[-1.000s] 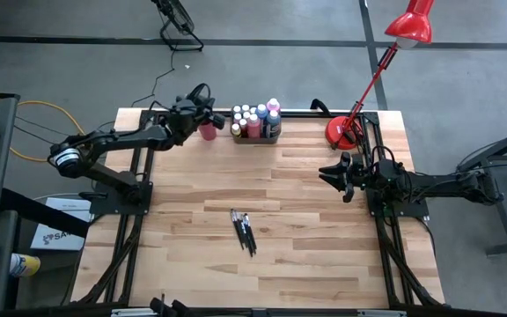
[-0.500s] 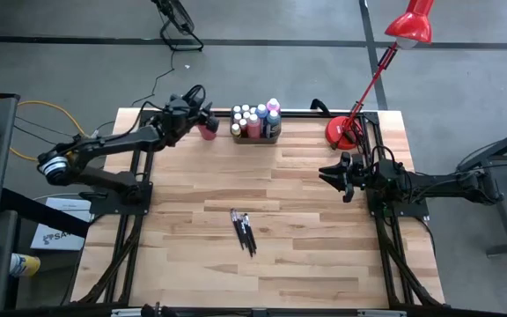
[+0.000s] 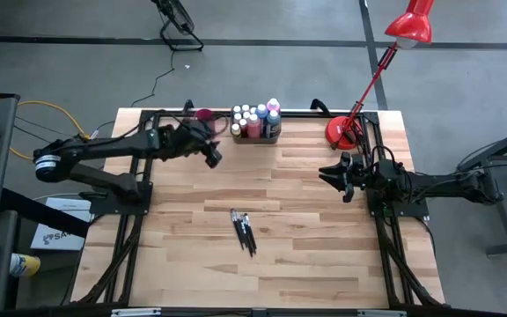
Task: Pick & Place Paint Supplies
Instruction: Put the black paint brush into the pink cup
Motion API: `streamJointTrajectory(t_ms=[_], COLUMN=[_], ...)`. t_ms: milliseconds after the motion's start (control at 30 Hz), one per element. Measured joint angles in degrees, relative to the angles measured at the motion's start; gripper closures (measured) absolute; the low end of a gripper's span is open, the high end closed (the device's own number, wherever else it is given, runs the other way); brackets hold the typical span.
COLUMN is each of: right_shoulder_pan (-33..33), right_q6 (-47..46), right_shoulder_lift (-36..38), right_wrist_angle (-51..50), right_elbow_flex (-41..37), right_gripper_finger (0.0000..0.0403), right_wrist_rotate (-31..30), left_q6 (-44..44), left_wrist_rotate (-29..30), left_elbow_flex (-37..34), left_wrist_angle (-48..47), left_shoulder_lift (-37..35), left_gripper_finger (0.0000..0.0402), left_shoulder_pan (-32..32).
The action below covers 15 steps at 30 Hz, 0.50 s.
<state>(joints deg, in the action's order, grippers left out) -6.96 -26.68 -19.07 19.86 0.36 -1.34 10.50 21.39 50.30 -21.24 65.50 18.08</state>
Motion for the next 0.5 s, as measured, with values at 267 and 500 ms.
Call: streamJointTrajectory(t_ms=[267,500], right_shoulder_pan=[-0.01,-0.01], right_q6=[0.0,0.0], right_shoulder_lift=[0.0,0.0], right_wrist_angle=[-0.02,-0.01], right_elbow_flex=[0.01,0.01], right_gripper_finger=[0.028,0.028], right_wrist_rotate=[0.0,-0.01], left_q6=[24.49,44.49], left_wrist_rotate=[0.11,-0.52], left_elbow_flex=[5.66,8.2], left_wrist_angle=[-15.26,-14.36], left_shoulder_lift=[7.3,17.15], left_gripper_finger=[0.0255,0.0255], left_shoulder_pan=[-14.06,-25.22])
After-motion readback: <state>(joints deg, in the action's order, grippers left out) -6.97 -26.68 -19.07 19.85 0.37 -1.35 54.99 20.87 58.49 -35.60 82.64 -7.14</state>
